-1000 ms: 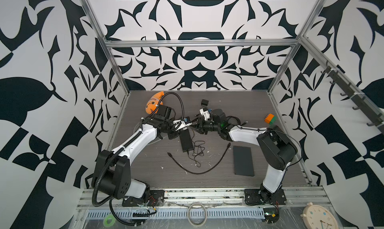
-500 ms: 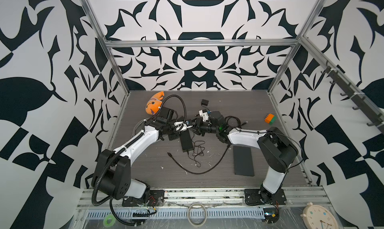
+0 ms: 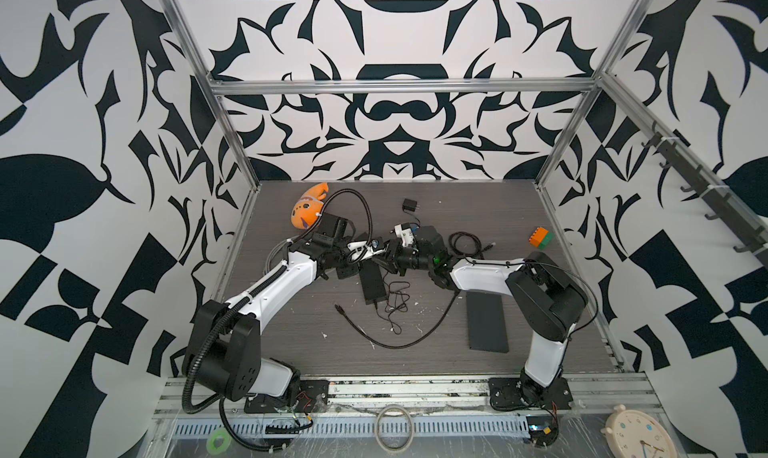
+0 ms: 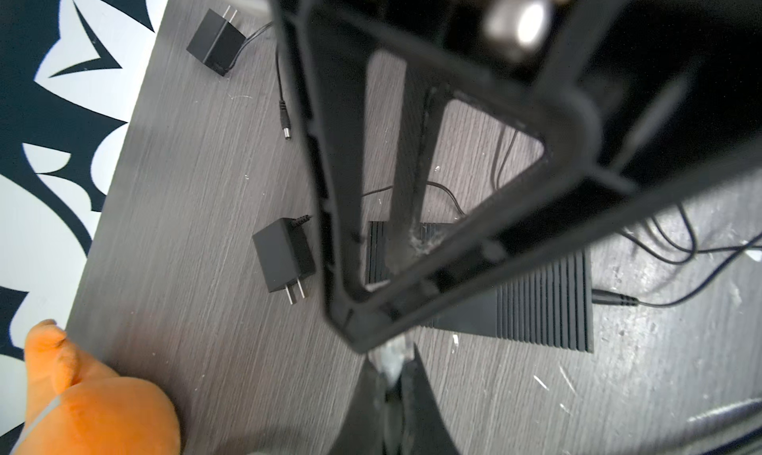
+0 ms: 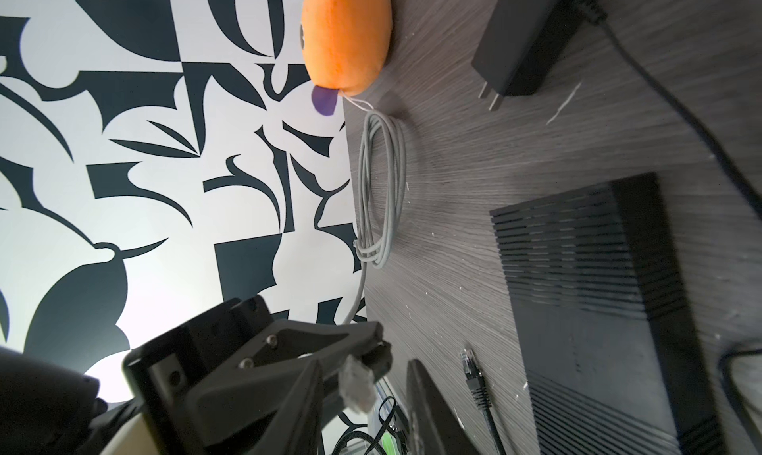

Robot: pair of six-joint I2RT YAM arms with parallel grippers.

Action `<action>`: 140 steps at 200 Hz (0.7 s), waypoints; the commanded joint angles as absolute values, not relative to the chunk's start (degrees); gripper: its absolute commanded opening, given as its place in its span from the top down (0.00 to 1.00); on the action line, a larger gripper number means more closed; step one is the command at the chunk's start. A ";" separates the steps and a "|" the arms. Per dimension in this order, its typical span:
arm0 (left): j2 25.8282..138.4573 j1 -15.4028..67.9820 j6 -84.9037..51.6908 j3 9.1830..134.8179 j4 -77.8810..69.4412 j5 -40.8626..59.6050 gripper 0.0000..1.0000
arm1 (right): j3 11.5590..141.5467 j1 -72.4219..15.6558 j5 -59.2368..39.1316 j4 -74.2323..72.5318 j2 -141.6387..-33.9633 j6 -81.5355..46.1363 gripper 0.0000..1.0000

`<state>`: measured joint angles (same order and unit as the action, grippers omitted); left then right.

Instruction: Insert the plug into the switch port

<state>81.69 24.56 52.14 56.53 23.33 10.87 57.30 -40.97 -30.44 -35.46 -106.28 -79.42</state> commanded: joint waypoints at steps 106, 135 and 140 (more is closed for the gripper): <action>80.44 24.77 52.30 53.96 21.03 11.44 0.80 | 56.48 -41.25 -30.67 -43.07 -106.57 -80.90 0.94; 80.01 22.89 51.39 52.19 20.77 15.11 0.71 | 56.06 -40.37 -32.46 -44.11 -106.28 -78.24 0.95; 79.86 22.35 51.01 52.06 20.85 16.55 0.70 | 56.16 -40.21 -32.83 -43.45 -106.12 -77.34 0.96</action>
<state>81.45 24.08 51.51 53.52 20.78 11.16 55.92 -40.95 -30.94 -40.18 -107.09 -80.60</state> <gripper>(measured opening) 0.276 0.118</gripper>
